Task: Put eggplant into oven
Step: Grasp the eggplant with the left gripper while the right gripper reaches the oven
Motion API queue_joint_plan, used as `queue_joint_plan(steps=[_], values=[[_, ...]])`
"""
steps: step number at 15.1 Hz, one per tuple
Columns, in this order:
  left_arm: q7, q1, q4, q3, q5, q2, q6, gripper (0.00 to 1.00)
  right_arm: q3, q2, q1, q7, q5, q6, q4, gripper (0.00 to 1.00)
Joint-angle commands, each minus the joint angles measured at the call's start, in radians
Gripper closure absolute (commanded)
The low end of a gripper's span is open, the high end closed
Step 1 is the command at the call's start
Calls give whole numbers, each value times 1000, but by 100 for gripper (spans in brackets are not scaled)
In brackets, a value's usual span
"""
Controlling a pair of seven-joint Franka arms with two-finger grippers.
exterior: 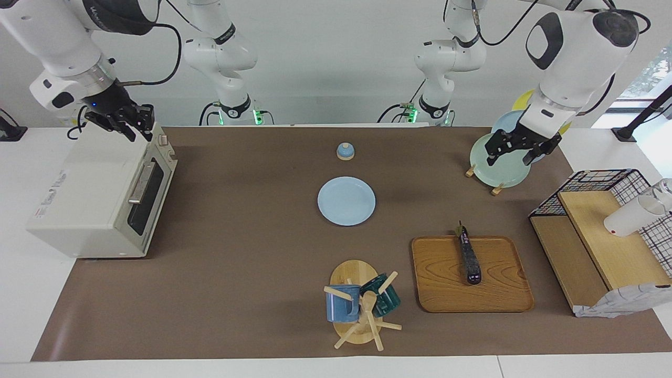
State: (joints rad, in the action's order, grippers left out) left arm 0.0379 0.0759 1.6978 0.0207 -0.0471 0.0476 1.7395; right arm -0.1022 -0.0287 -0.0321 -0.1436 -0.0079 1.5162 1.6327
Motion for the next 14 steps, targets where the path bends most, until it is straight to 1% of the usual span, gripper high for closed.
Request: queue_joint_plan(steps=[1,2,3,4,5,9,11,14], values=[[5,12,-1,-7,12,86,87,0,4,-85,-8,-28,-47,184,206,100],[1,13,-1,-7,12,113,118,0,6,-91,-6,-28,-96,249,254,100],[-3,13,-1,-7,12,148,153,0,6,-80,-6,-28,-122,283,268,100],[-3,15,0,-7,12,178,199,0,6,-48,-9,-28,-129,304,269,100],[-3,18,3,-7,12,198,236,0,6,-22,-18,-28,-130,318,268,100],[-3,56,45,-7,10,282,382,0,4,16,-26,-14,-136,343,285,100],[-12,56,36,-5,12,346,428,0,4,15,-49,-13,-138,364,320,100],[-23,56,34,-7,12,383,489,0,4,7,-48,-10,-141,377,355,100]])
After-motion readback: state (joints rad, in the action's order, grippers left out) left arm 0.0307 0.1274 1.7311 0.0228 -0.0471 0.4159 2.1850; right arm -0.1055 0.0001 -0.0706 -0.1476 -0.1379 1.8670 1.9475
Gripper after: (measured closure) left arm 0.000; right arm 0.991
